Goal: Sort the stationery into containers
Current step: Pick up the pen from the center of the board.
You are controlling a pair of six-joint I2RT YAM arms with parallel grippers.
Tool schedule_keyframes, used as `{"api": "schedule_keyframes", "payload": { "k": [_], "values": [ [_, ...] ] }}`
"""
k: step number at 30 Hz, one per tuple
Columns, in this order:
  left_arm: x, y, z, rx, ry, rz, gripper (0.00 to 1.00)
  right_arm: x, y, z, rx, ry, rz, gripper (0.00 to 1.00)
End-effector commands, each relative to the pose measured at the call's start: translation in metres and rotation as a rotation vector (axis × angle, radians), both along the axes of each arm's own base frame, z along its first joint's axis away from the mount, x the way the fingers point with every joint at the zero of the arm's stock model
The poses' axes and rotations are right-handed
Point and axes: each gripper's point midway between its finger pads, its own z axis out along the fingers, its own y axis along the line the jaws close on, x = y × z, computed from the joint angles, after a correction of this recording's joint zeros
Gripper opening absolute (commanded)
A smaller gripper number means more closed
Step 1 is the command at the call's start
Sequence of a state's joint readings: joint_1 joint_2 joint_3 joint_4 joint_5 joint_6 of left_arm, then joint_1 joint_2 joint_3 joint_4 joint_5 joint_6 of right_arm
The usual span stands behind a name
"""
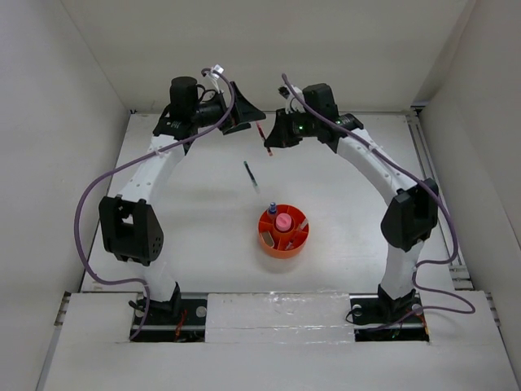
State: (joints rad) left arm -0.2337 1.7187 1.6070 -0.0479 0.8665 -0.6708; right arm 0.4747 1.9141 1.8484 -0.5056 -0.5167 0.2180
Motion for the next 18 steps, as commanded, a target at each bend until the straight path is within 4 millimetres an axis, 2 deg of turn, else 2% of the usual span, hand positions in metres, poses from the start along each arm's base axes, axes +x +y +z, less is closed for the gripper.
{"api": "schedule_keyframes", "payload": {
  "k": [1, 4, 5, 6, 7, 8, 9, 11, 12, 14, 15, 16, 18],
  "values": [
    [0.001, 0.005, 0.023, 0.009, -0.102, 0.012, 0.97, -0.011, 0.017, 0.063, 0.145, -0.125, 0.088, 0.0],
    [-0.003, 0.008, 0.02, 0.029, -0.106, 0.027, 0.96, -0.021, 0.026, 0.077, 0.176, -0.154, 0.116, 0.0],
    [0.001, 0.01, 0.017, 0.04, -0.093, 0.051, 0.95, -0.02, 0.027, 0.074, 0.184, -0.152, 0.113, 0.0],
    [0.0, 0.015, 0.022, 0.042, -0.113, 0.059, 0.93, -0.024, 0.027, 0.076, 0.196, -0.149, 0.118, 0.0],
    [0.0, 0.015, 0.017, 0.045, -0.103, 0.059, 0.93, -0.026, 0.031, 0.074, 0.198, -0.152, 0.127, 0.0],
    [0.001, 0.021, 0.022, 0.045, -0.114, 0.08, 0.9, -0.03, 0.031, 0.082, 0.218, -0.159, 0.135, 0.0],
    [0.001, 0.022, 0.018, 0.048, -0.106, 0.08, 0.88, -0.033, 0.034, 0.088, 0.242, -0.168, 0.158, 0.0],
    [0.003, 0.03, 0.019, 0.049, -0.105, 0.098, 0.8, -0.036, 0.036, 0.083, 0.25, -0.163, 0.181, 0.0],
    [0.003, 0.03, 0.015, 0.049, -0.102, 0.098, 0.76, -0.038, 0.036, 0.093, 0.27, -0.181, 0.189, 0.0],
    [0.003, 0.034, 0.019, 0.048, -0.111, 0.108, 0.68, -0.042, 0.04, 0.088, 0.266, -0.17, 0.199, 0.0],
    [0.005, 0.035, 0.019, 0.051, -0.111, 0.119, 0.58, -0.047, 0.044, 0.088, 0.27, -0.166, 0.216, 0.0],
    [0.005, 0.035, 0.019, 0.051, -0.111, 0.119, 0.53, -0.049, 0.045, 0.089, 0.273, -0.164, 0.226, 0.0],
    [0.003, 0.035, 0.023, 0.049, -0.12, 0.12, 0.52, -0.053, 0.05, 0.091, 0.281, -0.163, 0.236, 0.0]
  ]
}}
